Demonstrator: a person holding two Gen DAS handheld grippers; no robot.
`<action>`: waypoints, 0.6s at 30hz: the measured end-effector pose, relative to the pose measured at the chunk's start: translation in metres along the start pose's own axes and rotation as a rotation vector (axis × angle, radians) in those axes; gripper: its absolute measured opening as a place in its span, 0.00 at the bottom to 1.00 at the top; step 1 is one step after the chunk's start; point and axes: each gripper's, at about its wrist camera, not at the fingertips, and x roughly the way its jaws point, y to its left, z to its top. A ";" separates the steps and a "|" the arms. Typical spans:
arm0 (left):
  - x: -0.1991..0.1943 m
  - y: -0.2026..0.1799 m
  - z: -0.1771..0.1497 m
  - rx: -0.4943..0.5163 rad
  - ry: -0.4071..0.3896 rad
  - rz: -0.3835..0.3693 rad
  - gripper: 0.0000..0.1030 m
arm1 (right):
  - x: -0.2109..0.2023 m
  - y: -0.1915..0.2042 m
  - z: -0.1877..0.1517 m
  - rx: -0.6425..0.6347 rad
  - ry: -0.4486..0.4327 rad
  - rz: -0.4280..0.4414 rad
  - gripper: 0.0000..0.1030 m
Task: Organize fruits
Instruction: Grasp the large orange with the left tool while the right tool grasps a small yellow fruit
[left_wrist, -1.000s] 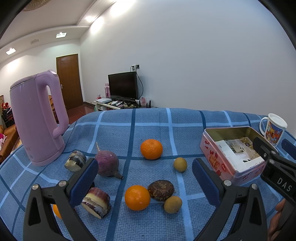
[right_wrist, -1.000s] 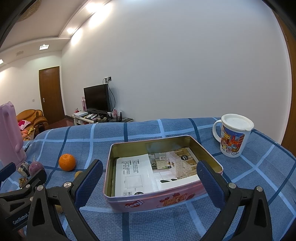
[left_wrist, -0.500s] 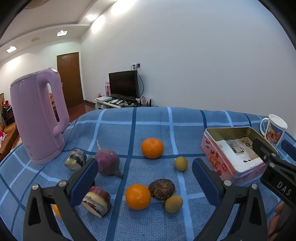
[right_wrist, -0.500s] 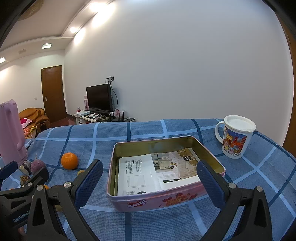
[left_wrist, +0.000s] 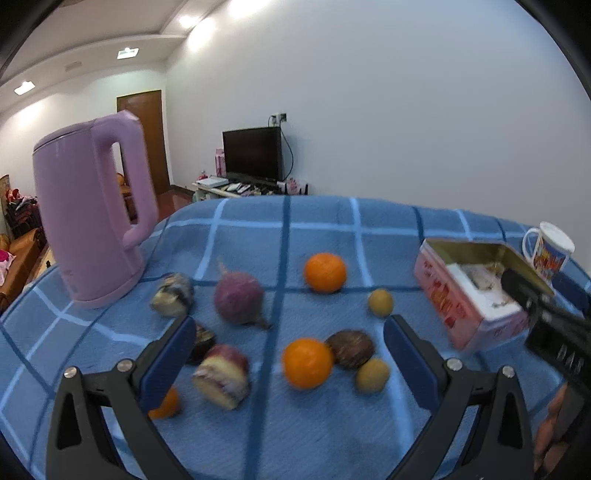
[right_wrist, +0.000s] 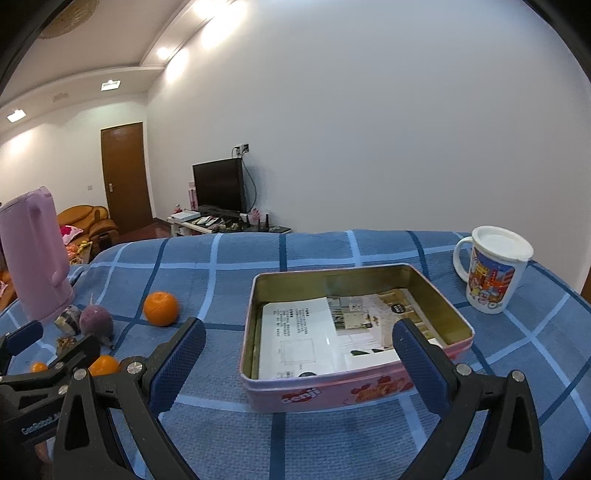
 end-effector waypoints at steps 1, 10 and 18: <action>-0.004 0.009 -0.002 -0.001 0.009 -0.007 1.00 | 0.000 0.001 -0.001 -0.001 0.006 0.008 0.99; -0.029 0.101 -0.025 0.009 0.062 0.087 1.00 | 0.013 0.023 -0.008 -0.052 0.136 0.219 0.70; -0.015 0.115 -0.032 0.038 0.146 0.007 0.99 | 0.018 0.059 -0.019 -0.111 0.244 0.372 0.59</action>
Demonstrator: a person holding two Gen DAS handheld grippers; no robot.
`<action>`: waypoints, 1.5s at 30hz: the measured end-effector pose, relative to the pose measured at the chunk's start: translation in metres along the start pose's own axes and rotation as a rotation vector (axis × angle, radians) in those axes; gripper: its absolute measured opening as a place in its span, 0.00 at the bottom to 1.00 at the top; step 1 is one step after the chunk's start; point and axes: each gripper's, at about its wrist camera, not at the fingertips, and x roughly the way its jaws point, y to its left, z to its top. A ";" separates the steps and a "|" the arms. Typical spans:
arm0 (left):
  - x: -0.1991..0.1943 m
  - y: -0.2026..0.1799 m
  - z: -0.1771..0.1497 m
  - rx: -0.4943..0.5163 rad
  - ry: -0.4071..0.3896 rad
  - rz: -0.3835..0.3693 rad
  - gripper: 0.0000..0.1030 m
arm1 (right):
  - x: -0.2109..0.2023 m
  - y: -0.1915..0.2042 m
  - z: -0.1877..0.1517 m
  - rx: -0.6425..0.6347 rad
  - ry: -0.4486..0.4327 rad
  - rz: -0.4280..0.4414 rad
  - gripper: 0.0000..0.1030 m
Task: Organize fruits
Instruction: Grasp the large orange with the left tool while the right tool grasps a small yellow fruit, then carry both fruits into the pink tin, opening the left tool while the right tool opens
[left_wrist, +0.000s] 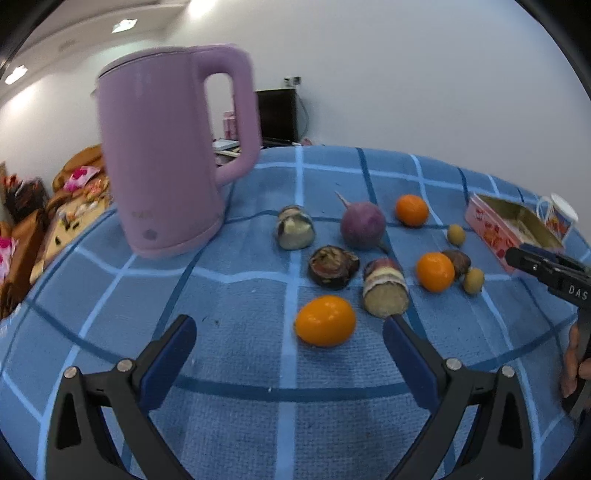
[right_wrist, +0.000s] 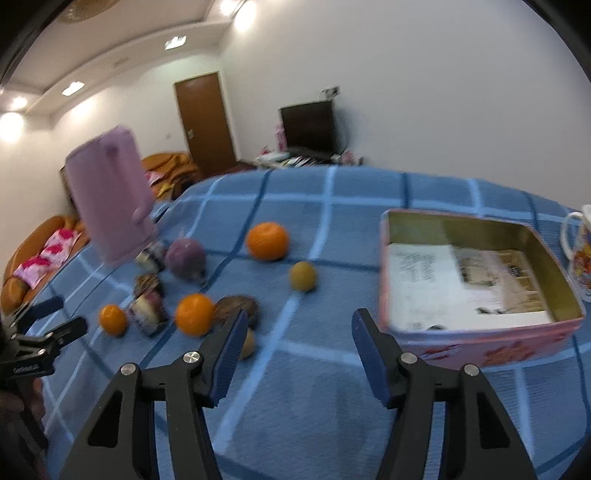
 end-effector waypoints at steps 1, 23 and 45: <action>0.001 -0.003 0.001 0.022 0.000 0.002 0.99 | 0.000 0.006 -0.001 -0.023 0.003 0.008 0.59; 0.045 -0.012 0.008 0.017 0.197 -0.080 0.45 | 0.060 0.040 -0.003 -0.091 0.239 0.054 0.28; -0.006 -0.096 0.042 -0.013 -0.102 -0.177 0.44 | -0.030 -0.029 0.018 0.032 -0.122 0.047 0.28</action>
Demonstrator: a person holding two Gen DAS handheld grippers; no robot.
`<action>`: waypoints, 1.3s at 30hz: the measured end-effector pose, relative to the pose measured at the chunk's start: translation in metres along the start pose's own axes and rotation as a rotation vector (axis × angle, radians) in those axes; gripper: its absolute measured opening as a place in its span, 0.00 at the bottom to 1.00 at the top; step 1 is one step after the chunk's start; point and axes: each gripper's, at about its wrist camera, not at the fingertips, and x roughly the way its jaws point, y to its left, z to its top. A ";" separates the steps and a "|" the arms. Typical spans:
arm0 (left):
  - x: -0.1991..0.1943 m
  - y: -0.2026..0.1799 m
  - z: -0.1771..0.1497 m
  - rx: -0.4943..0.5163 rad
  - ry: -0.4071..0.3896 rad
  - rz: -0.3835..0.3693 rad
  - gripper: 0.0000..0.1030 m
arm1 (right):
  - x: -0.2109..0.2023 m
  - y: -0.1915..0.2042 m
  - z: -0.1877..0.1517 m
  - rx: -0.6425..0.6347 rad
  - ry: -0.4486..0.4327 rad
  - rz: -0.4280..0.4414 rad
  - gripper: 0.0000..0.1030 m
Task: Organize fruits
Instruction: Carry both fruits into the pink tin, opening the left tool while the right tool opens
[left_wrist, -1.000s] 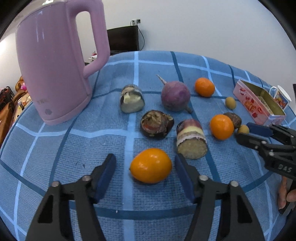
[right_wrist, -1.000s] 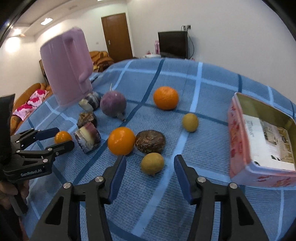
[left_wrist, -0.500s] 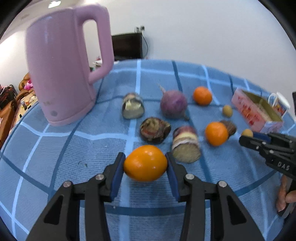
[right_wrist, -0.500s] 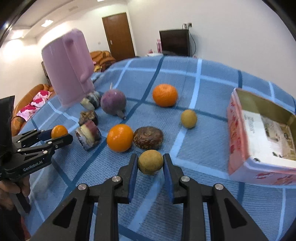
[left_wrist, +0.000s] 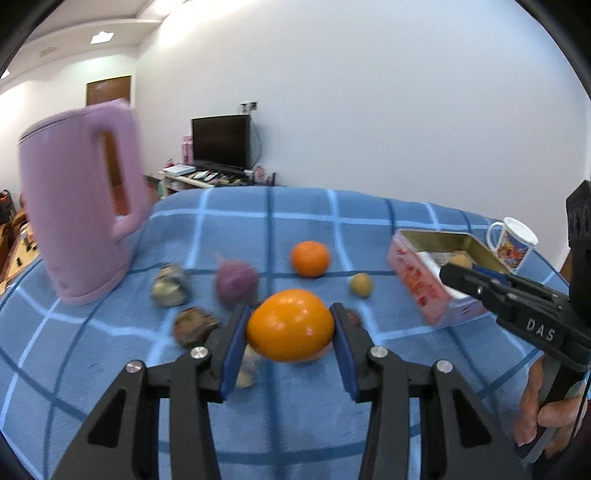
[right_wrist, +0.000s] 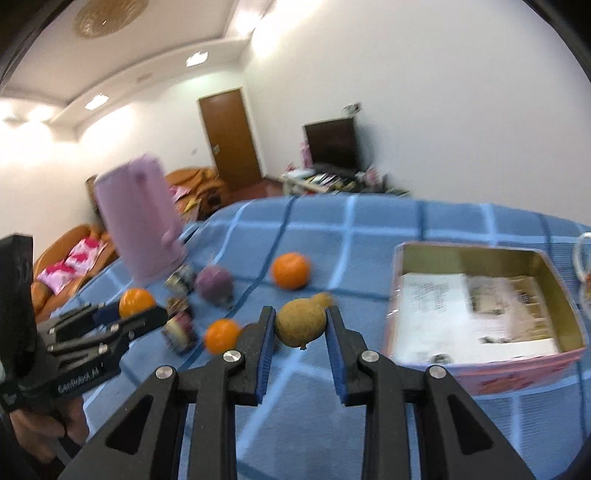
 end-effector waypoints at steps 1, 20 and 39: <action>0.004 -0.009 0.003 0.008 -0.002 -0.014 0.44 | -0.004 -0.008 0.001 0.006 -0.015 -0.021 0.28; 0.050 -0.153 0.030 0.135 -0.009 -0.160 0.44 | -0.041 -0.138 -0.002 0.104 -0.038 -0.282 0.28; 0.102 -0.199 0.018 0.164 0.107 -0.157 0.44 | -0.017 -0.167 -0.008 0.110 0.102 -0.357 0.29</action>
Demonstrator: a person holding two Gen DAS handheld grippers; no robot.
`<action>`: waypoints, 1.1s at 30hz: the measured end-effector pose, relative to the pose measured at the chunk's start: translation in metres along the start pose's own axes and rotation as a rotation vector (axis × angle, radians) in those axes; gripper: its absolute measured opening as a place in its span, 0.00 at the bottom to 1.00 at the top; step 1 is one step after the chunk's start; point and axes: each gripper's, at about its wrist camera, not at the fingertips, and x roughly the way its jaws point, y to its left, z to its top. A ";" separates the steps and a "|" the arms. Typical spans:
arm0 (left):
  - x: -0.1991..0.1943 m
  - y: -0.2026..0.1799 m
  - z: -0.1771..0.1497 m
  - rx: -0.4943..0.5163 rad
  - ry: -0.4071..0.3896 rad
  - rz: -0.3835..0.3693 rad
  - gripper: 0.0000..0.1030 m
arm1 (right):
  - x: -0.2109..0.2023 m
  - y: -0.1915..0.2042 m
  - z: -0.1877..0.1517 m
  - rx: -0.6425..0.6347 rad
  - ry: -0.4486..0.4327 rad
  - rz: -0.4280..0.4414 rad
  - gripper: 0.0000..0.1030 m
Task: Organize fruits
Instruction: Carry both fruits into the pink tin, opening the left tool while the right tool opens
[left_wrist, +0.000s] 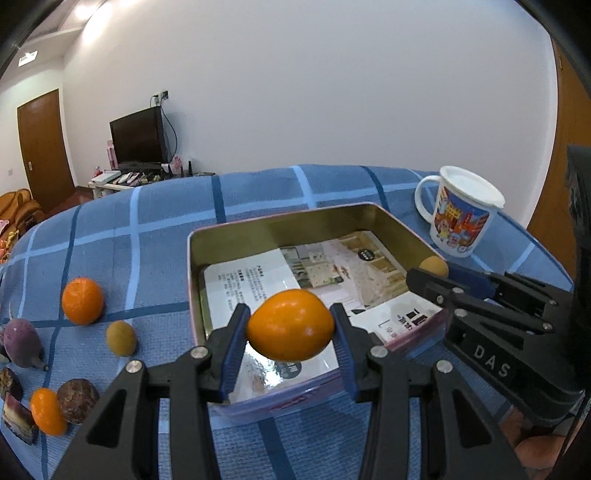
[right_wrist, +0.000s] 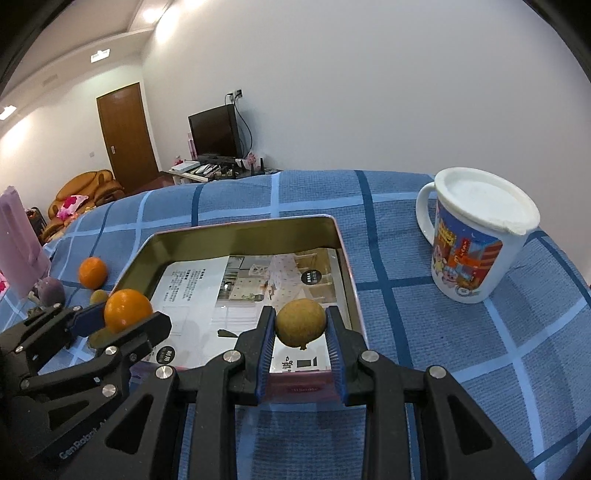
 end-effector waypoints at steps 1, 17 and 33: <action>0.001 0.000 0.000 0.001 0.004 0.000 0.44 | 0.000 -0.001 0.000 0.002 0.002 0.001 0.29; -0.002 -0.001 -0.001 0.006 -0.018 0.069 0.67 | 0.002 0.003 0.001 0.019 0.000 0.049 0.37; -0.019 0.010 -0.004 -0.046 -0.092 0.114 0.99 | -0.035 -0.025 0.003 0.210 -0.187 0.097 0.72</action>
